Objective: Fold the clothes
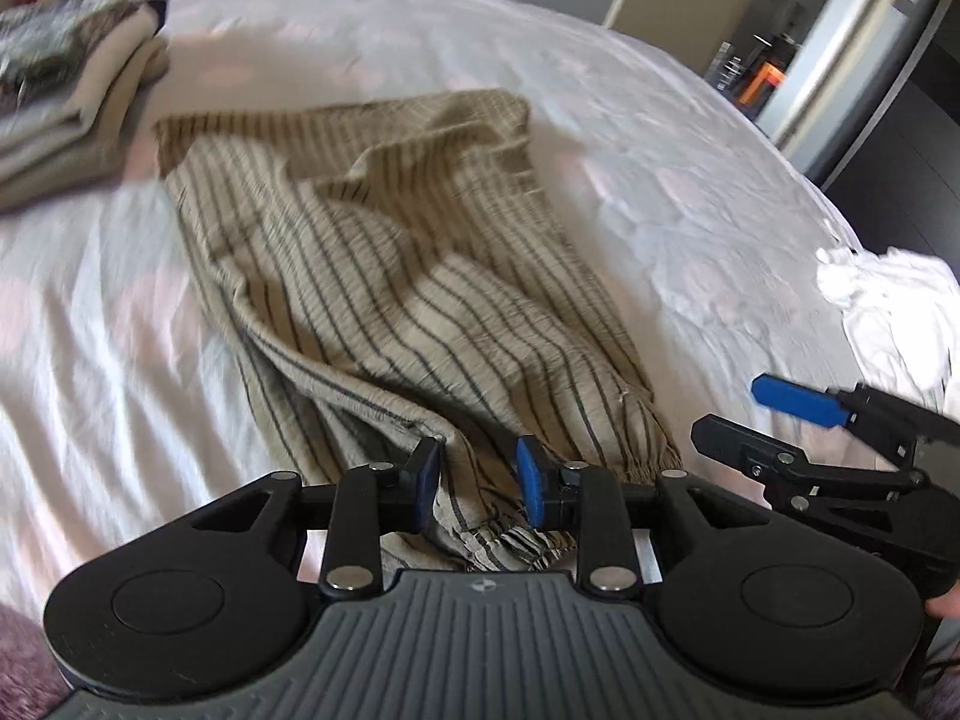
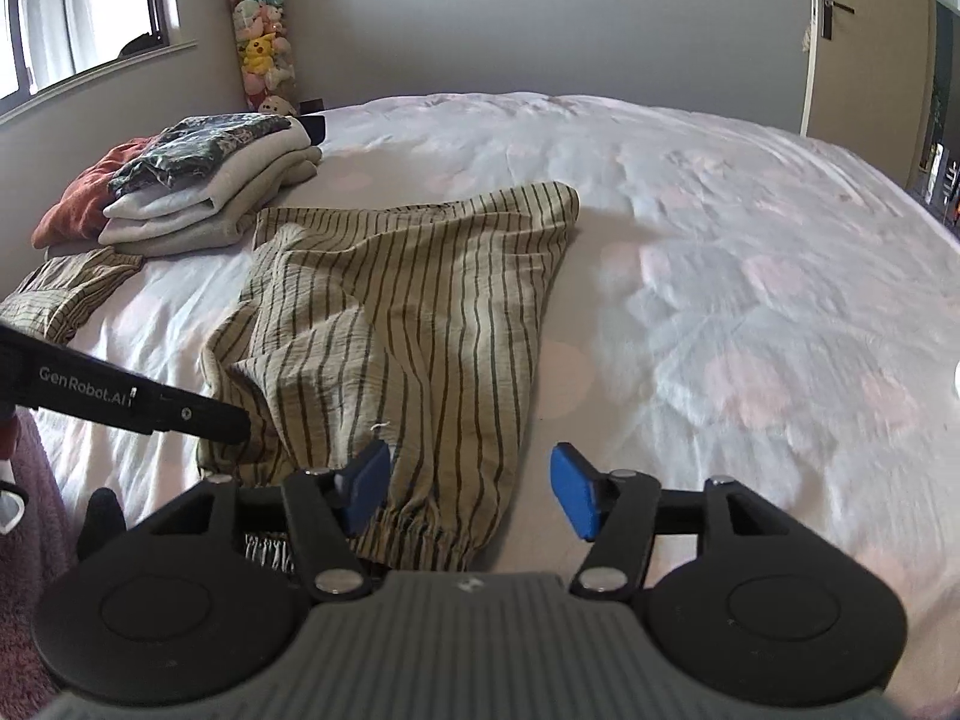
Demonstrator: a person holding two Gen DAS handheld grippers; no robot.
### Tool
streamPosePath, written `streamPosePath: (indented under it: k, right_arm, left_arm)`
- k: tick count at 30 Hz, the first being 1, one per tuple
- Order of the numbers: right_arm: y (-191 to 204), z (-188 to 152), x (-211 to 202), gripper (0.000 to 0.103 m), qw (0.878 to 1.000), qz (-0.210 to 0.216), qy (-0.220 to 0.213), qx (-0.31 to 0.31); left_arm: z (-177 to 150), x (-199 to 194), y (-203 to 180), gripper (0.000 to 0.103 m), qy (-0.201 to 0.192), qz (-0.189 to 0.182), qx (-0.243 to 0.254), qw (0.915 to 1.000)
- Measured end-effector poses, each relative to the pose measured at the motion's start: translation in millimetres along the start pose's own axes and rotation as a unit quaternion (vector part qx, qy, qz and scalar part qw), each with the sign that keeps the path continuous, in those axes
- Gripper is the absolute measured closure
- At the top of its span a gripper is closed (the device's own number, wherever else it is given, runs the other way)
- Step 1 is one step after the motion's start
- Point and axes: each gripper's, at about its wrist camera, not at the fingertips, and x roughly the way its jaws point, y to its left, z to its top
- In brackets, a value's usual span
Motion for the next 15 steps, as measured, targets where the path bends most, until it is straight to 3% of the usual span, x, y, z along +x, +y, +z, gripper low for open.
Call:
streamPosePath:
  k: [3,5,7,10,15]
  right_arm:
    - [-1.7,1.3,-11.4,0.029,1.000,0.003,-0.008,-0.004]
    - [-2.7,4.4,-19.4,0.023,1.000,-0.010,-0.019,-0.014]
    - [-3.9,6.6,-28.3,0.015,0.998,-0.023,-0.043,-0.036]
    - [-5.2,6.8,-38.3,0.003,0.995,-0.035,-0.071,-0.064]
    - [-9.1,-7.3,-29.1,0.002,0.995,-0.062,-0.058,-0.057]
  left_arm:
    - [4.4,-7.3,-15.2,0.071,-0.025,0.013,0.075,0.9968]
    - [7.4,-12.2,-25.4,0.057,-0.042,0.022,0.124,0.9911]
    - [10.3,-17.0,-35.5,0.050,-0.058,0.031,0.173,0.9827]
    - [9.0,-19.0,-49.4,0.047,-0.070,0.042,0.246,0.9657]
    - [-19.1,1.6,-66.5,0.047,-0.030,0.052,0.367,0.9281]
